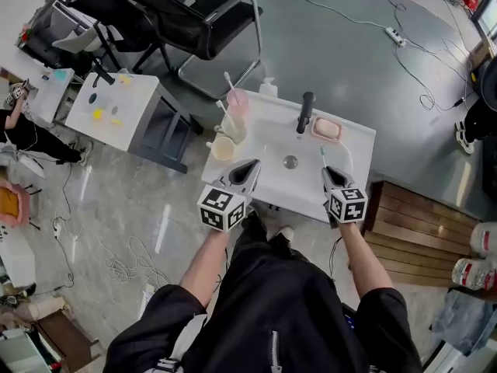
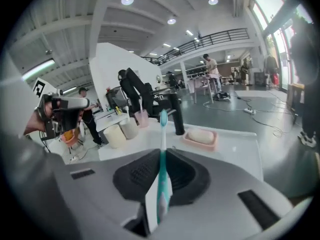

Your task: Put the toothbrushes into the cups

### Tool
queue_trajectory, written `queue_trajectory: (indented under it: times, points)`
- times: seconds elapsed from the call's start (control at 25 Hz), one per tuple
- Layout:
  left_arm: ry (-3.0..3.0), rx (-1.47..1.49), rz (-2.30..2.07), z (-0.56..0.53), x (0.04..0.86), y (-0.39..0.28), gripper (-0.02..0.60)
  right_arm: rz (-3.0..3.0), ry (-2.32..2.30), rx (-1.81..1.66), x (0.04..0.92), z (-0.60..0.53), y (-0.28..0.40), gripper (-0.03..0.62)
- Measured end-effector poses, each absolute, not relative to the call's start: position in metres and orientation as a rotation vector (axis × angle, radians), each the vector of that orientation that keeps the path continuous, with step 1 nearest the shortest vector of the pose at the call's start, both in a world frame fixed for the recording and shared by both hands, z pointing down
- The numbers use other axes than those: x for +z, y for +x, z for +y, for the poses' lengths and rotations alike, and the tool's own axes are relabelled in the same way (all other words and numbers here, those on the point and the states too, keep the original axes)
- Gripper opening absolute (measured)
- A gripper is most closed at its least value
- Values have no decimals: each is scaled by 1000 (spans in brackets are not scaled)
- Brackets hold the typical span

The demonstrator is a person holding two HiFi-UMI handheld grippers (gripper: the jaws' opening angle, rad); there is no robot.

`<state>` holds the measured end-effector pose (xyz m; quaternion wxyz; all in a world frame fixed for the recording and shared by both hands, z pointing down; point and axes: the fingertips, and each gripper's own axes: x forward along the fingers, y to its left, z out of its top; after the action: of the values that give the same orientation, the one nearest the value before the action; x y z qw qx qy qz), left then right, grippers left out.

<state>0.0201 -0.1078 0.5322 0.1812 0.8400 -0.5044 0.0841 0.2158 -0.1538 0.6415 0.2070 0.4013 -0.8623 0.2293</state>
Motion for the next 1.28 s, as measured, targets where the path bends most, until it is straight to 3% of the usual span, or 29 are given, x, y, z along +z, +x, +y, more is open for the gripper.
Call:
queue_trajectory:
  times: [0.64,1.28]
  points:
    - [2098,136,-1823,-64,516,-157,2,-2748,581,519,562,-157,-33,41]
    - [2070,119,-1800,-103,529,-219,2,-2855,461,592,538,-186,-146,41]
